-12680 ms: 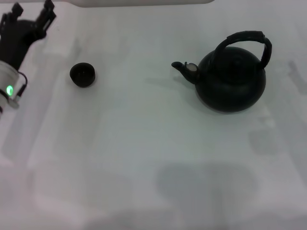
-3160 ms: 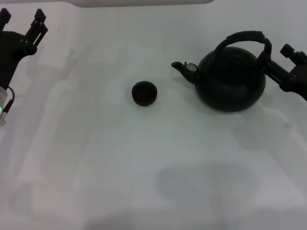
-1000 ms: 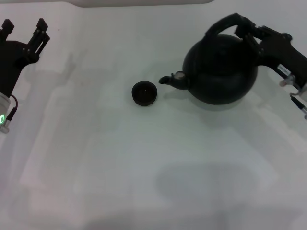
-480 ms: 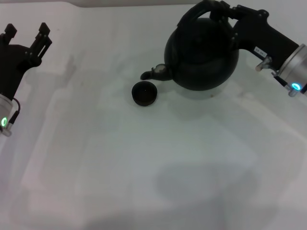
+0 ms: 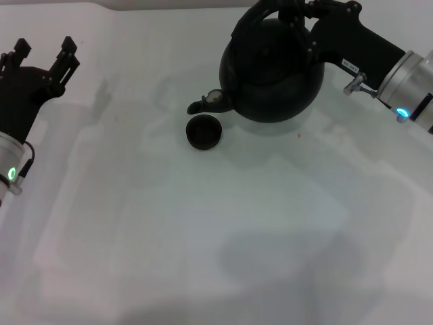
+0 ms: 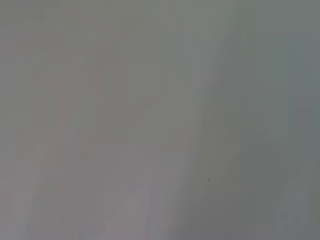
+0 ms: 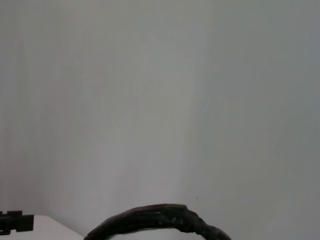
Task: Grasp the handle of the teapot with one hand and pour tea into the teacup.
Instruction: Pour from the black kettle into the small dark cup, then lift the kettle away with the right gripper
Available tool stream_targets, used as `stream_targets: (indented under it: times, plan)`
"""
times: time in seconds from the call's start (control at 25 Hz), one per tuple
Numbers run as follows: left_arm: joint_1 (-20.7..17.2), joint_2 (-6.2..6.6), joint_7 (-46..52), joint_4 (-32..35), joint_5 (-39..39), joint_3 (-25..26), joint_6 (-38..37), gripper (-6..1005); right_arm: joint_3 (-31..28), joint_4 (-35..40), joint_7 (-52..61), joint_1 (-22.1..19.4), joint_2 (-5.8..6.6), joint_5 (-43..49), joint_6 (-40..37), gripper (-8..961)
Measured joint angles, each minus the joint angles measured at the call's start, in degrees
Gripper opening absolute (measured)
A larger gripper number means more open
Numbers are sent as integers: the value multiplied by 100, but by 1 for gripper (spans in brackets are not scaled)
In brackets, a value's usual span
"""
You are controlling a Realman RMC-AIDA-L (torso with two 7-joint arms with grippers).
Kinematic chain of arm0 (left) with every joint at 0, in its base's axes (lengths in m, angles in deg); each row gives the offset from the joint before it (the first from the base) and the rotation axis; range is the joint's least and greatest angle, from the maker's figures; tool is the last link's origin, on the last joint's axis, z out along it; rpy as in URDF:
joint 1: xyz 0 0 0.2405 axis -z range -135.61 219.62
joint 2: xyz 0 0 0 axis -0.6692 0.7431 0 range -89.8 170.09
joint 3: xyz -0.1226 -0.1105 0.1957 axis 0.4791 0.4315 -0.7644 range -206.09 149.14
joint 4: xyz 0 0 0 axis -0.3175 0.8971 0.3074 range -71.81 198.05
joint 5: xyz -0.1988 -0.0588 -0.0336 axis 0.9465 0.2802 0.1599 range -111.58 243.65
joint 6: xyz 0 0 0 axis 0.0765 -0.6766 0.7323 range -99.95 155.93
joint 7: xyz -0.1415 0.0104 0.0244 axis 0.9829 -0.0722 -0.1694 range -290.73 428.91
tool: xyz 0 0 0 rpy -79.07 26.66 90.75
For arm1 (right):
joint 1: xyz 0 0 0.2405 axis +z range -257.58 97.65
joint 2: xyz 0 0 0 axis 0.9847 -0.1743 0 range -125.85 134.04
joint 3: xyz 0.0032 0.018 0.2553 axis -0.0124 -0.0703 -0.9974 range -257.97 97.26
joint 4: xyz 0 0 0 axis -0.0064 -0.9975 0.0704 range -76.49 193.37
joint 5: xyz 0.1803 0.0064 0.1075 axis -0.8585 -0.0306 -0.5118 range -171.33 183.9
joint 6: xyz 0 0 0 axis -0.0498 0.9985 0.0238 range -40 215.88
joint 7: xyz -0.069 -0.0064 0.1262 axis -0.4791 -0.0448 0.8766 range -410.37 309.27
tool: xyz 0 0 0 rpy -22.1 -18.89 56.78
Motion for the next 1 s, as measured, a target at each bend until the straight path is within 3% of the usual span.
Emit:
stream_targets:
  times: [1.0]
  plan:
    - [-2, 0, -1, -2, 0, 0, 53, 879, -63, 59, -957, 10, 5, -177, 181, 163]
